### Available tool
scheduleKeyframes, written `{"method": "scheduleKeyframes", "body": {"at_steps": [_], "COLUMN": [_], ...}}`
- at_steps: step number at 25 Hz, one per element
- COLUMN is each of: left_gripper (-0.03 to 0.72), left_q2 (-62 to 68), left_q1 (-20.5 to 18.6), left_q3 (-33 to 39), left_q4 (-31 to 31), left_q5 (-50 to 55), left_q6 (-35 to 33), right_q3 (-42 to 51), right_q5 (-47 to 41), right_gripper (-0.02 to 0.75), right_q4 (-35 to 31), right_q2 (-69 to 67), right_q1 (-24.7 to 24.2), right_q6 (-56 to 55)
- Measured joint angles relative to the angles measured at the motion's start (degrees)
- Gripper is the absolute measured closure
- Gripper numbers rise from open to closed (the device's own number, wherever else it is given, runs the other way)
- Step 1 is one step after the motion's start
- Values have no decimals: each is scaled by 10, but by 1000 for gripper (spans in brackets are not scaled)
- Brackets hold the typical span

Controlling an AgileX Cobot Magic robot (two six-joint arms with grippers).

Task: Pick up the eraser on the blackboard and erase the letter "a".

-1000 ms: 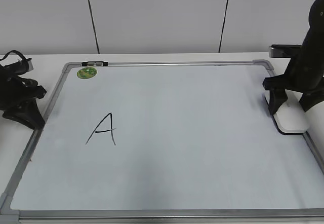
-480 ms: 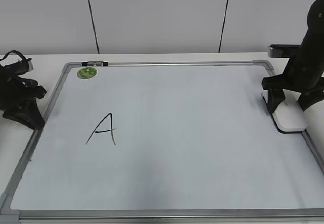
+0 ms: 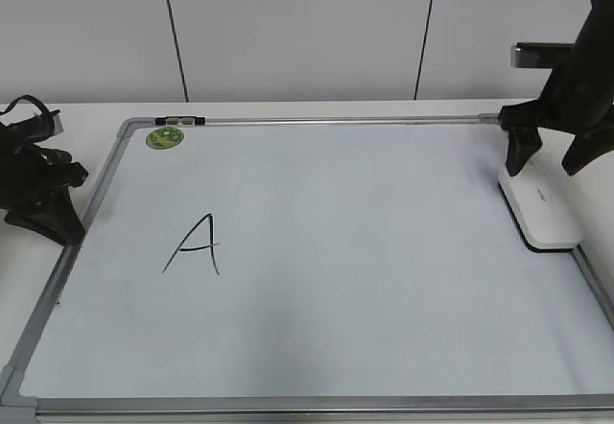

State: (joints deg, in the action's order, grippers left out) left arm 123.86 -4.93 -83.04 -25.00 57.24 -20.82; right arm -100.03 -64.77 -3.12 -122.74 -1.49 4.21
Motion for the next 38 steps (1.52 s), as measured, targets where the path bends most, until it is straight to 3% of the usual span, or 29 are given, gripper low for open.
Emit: {"method": "scheduleKeyframes", "body": {"at_steps": [3, 6, 9, 12, 20, 27, 31, 38], "left_gripper": [585, 474, 365, 309, 291, 289, 289, 289], "left_q2": [0, 0, 0, -4, -67, -167, -254, -436], "left_q1": [-3, -4, -4, -4, -1, 25, 47, 57], "left_q3": [-1, -19, -53, -93, -145, -141, -101, 39], "left_q4": [-1, -1, 1, 4, 53, 89, 105, 114], "left_q5": [1, 11, 34, 71, 118, 127, 128, 133], "left_q6": [-2, -3, 5, 18, 66, 89, 93, 95], "right_q3": [-38, -63, -80, -91, -87, 2, 89, 208], "right_q5": [-36, -46, -50, -51, -53, -58, -61, -66], "right_gripper": [139, 140, 141, 142, 143, 143, 143, 143], "right_q4": [0, 0, 0, -3, -18, -19, -19, -18], "right_q2": [0, 0, 0, 0, 68, 203, 303, 491], "right_q1": [0, 0, 1, 2, 2, 2, 2, 2], "right_q6": [0, 1, 7, 10, 16, 23, 25, 31]}}
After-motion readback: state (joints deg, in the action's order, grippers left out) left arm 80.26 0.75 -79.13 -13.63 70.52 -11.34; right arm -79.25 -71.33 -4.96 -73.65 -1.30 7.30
